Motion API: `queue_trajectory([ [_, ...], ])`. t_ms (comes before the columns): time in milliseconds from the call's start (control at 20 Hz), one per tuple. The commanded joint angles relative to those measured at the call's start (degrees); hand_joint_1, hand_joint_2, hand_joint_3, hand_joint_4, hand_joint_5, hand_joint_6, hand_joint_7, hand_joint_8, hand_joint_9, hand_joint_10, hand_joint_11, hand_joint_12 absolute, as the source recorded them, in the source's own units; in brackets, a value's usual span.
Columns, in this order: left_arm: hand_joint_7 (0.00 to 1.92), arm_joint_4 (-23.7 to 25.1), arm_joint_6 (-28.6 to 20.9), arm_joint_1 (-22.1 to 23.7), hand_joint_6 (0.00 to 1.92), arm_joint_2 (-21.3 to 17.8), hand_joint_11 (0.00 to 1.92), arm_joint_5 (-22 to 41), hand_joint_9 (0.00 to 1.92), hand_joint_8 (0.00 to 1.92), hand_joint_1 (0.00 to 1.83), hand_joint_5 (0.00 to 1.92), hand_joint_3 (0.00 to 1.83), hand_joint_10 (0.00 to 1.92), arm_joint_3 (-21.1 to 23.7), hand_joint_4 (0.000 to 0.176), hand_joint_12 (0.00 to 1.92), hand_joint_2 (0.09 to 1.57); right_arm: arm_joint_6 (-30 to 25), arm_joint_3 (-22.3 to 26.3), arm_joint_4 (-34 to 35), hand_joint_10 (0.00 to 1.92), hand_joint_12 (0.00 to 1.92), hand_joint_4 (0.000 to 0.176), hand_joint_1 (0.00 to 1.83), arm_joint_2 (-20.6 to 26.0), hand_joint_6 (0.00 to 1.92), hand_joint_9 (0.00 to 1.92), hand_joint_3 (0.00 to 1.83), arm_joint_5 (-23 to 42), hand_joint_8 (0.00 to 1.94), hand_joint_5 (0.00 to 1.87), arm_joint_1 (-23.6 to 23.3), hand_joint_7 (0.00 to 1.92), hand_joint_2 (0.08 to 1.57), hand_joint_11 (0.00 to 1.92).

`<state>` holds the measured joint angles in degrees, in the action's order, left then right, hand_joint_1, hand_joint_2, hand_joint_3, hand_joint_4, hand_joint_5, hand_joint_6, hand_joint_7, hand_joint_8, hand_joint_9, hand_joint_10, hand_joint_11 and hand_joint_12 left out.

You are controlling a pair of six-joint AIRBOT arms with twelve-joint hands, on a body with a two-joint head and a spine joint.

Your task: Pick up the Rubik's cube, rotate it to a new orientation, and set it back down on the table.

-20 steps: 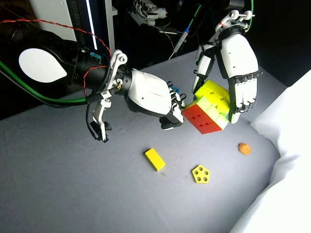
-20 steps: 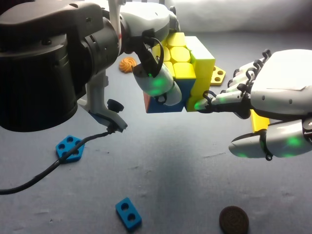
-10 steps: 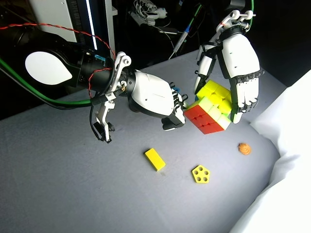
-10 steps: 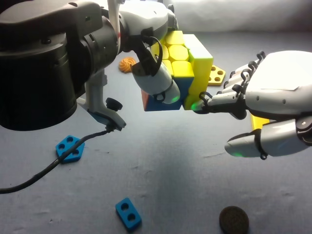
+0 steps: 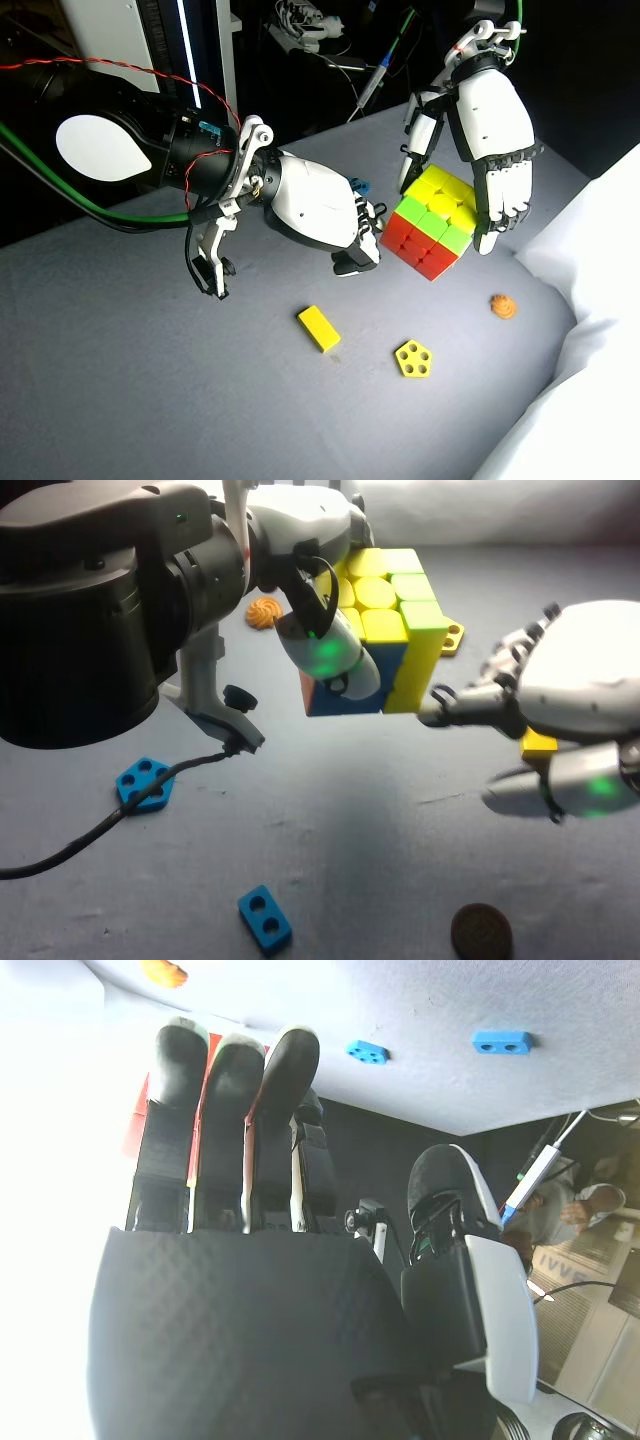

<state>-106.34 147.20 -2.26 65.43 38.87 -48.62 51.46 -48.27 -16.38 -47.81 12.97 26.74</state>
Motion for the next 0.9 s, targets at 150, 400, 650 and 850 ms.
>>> queue_trajectory([
  [150, 0.46, 3.80, -0.50, 1.24, 1.67, -0.43, 0.31, -1.91, 0.31, 1.92, 1.02, 0.48, 0.00, 1.92, 0.27, 0.000, 1.92, 1.43, -0.04, 4.36, 0.07, 1.88, 1.92, 0.000, 0.00, 5.64, 0.02, 0.49, 0.00, 6.55, 1.43, 0.23, 1.81, 0.54, 1.30, 0.46],
  [400, 0.48, 3.87, -0.50, 1.07, 1.69, -0.54, 0.32, -1.76, 0.32, 1.92, 1.01, 0.45, 0.00, 1.92, 0.19, 0.000, 1.92, 1.43, -1.27, 7.25, -0.07, 1.88, 1.92, 0.000, 0.02, 11.92, 0.02, 0.50, 0.00, 8.37, 1.43, 0.25, 2.08, 0.54, 1.29, 0.46],
  [650, 0.43, 11.49, -8.68, -2.16, 1.67, -0.82, 0.33, -1.83, 0.28, 1.92, 1.01, 0.49, 0.00, 1.92, 0.25, 0.000, 1.92, 1.43, -1.15, 6.30, 1.90, 1.88, 1.92, 0.000, 0.01, 11.39, 0.02, 0.51, 0.00, 7.83, 1.43, 0.25, -1.90, 0.56, 1.30, 0.46],
  [850, 0.46, 14.04, -11.81, -4.95, 1.64, -1.12, 0.35, -1.88, 0.32, 1.92, 1.03, 0.50, 0.00, 1.92, 0.54, 0.000, 1.92, 1.42, -0.83, 6.18, 1.91, 1.88, 1.92, 0.000, 0.05, 11.39, 0.02, 0.48, 0.00, 8.91, 1.43, 0.25, -1.94, 0.54, 1.29, 0.44],
])
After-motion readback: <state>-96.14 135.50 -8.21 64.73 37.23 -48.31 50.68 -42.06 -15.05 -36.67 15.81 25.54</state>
